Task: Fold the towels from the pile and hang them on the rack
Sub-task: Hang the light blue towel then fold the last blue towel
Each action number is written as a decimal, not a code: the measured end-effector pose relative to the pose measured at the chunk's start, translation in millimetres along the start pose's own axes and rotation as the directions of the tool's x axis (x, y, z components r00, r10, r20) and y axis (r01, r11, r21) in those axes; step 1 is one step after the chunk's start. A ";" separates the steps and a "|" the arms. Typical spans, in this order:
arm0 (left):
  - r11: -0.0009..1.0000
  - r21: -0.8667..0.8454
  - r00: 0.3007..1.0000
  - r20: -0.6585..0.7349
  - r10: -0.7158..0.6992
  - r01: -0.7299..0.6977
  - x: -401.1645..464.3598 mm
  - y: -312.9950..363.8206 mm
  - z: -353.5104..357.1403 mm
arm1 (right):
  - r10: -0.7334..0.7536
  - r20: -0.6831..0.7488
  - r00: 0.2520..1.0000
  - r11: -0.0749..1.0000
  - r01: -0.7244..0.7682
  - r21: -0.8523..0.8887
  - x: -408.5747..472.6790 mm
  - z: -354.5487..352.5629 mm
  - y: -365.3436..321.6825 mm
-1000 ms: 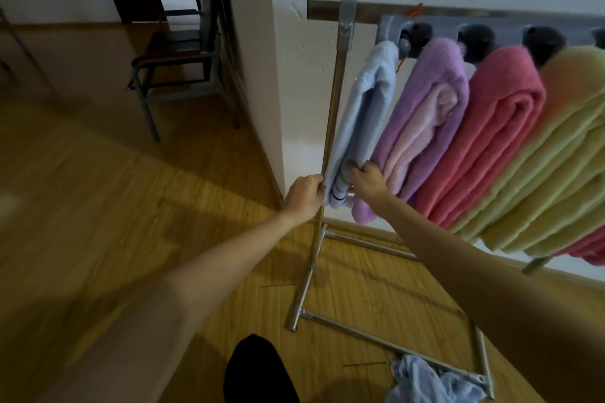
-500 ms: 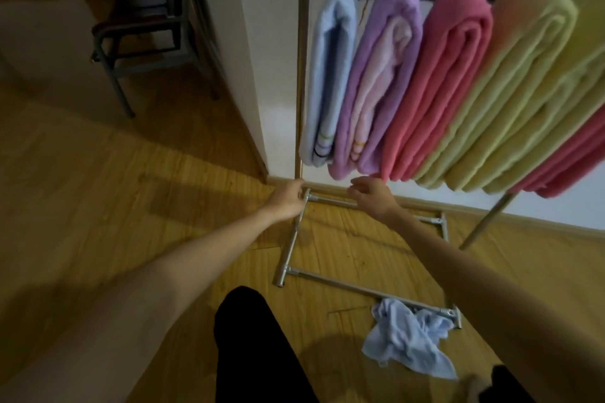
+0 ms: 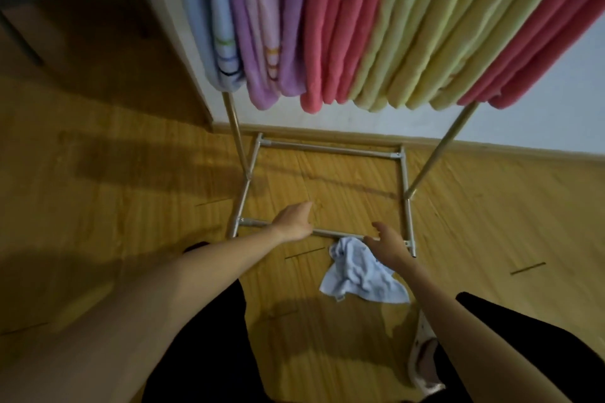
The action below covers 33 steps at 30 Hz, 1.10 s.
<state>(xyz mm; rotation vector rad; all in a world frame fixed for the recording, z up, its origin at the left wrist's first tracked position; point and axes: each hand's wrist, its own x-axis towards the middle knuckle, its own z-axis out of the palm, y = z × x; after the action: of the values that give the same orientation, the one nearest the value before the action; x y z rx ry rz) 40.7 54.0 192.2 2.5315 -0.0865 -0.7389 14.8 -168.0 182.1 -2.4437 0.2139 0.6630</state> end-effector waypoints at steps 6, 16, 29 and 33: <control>0.998 0.050 0.993 0.115 0.021 -0.027 66.1 9.6 68.6 | 0.071 0.062 0.996 0.997 -0.071 0.001 50.5 31.1 90.4; 0.997 0.027 0.984 0.160 -0.074 0.070 173.5 10.2 163.9 | 0.045 0.063 0.997 0.998 -0.041 -0.057 141.8 56.7 141.1; 0.867 -0.187 0.868 0.296 -0.399 0.462 224.3 -15.3 269.8 | 0.057 0.183 0.981 0.972 -0.013 -0.233 208.5 111.6 188.0; 0.720 -0.308 0.772 0.396 -0.497 0.622 231.6 -4.1 278.2 | 0.057 0.197 0.979 0.978 -0.015 -0.208 214.8 113.8 192.5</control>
<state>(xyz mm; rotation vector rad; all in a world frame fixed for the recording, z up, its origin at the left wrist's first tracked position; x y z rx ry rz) 92.8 -111.2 -125.6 1.9984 0.7213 -1.2098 96.6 -258.0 -103.1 -2.5492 0.1135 0.9875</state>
